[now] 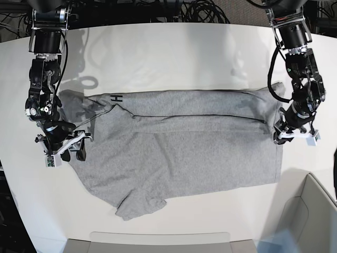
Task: Fold the T-shirt properly
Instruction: 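Lift the held edge with both grippers and fold it over the shirt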
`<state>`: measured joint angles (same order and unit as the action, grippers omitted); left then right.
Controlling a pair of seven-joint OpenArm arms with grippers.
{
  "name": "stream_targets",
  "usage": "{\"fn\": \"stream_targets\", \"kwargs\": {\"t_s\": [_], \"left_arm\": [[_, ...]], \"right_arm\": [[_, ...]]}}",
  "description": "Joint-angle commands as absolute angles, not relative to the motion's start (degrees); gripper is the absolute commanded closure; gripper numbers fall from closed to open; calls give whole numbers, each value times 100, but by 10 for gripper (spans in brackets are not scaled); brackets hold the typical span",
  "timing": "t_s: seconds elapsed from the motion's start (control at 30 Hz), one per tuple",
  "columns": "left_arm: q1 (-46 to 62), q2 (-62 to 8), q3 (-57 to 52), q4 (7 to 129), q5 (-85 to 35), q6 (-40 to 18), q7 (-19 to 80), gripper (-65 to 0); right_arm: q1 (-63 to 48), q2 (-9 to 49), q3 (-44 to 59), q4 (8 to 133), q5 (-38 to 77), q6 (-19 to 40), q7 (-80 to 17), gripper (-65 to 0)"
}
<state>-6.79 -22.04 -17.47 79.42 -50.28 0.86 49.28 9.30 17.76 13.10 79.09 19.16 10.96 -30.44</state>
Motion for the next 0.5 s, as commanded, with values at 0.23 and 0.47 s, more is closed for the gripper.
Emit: {"fn": "stream_targets", "kwargs": {"t_s": [0.23,0.47], "left_arm": [[-330,-2299,-2009,8505,-5059,48,4857,-100],[303,-2299,-1332,8980,-5051,22,4857,0]], "right_arm": [[629,1868,1358,8971,1912,1103,-2967,-298],[-101,1833,1358,8866,1903,1103,-2967,-70]]}}
